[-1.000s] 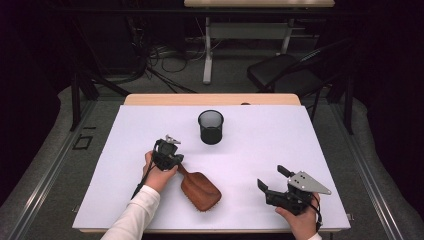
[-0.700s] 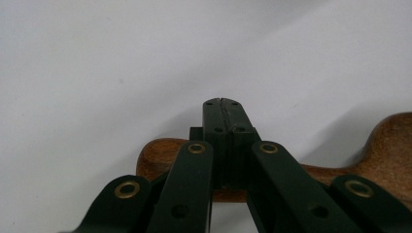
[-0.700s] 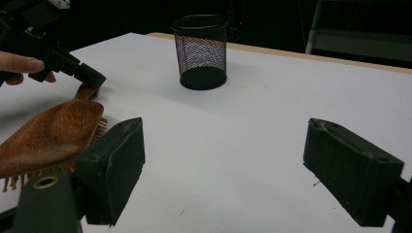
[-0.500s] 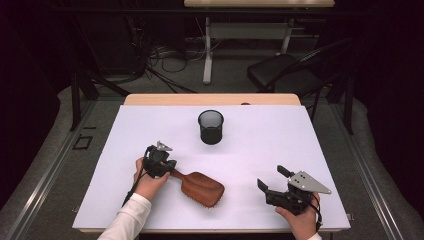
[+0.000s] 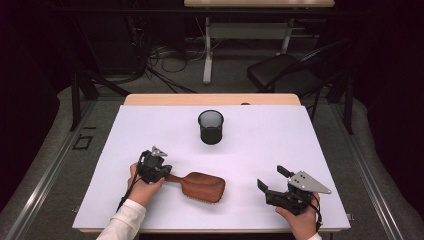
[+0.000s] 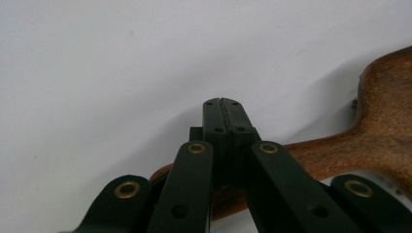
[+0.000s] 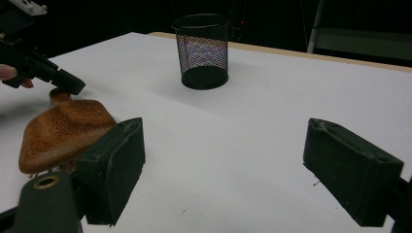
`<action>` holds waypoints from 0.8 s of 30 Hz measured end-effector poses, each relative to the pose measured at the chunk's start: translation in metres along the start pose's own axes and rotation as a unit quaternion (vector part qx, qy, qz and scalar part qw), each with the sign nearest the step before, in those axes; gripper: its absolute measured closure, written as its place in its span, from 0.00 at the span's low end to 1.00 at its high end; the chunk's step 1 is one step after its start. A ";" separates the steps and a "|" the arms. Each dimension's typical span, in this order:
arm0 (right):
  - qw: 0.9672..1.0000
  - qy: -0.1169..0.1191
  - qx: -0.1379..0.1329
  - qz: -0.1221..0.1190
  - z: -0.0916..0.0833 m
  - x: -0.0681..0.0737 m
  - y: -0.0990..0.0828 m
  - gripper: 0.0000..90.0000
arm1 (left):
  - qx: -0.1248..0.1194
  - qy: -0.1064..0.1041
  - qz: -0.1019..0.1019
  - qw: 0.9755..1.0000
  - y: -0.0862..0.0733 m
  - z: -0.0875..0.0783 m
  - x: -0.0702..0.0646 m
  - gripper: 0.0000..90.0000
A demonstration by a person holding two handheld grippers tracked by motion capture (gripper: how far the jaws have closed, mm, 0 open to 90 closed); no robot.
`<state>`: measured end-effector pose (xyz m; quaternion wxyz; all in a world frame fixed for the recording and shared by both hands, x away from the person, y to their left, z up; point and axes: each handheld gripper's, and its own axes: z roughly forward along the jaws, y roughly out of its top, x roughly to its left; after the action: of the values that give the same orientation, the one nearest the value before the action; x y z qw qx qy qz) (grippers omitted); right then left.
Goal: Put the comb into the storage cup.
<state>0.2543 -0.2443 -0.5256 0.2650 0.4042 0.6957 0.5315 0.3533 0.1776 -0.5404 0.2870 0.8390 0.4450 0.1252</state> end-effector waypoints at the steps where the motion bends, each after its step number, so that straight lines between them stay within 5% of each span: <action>1: 1.000 0.000 0.000 0.000 0.000 0.000 0.000 0.16 | 0.000 0.001 0.001 1.000 -0.002 -0.001 0.000 1.00; 24: 1.000 0.003 0.001 0.000 0.001 0.000 0.000 0.17 | 0.012 -0.012 0.041 0.999 -0.029 -0.021 -0.023 1.00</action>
<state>0.2547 -0.2440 -0.5257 0.2622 0.4027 0.6970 0.5322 0.3109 0.1792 -0.5398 0.2763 0.8616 0.4080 0.1215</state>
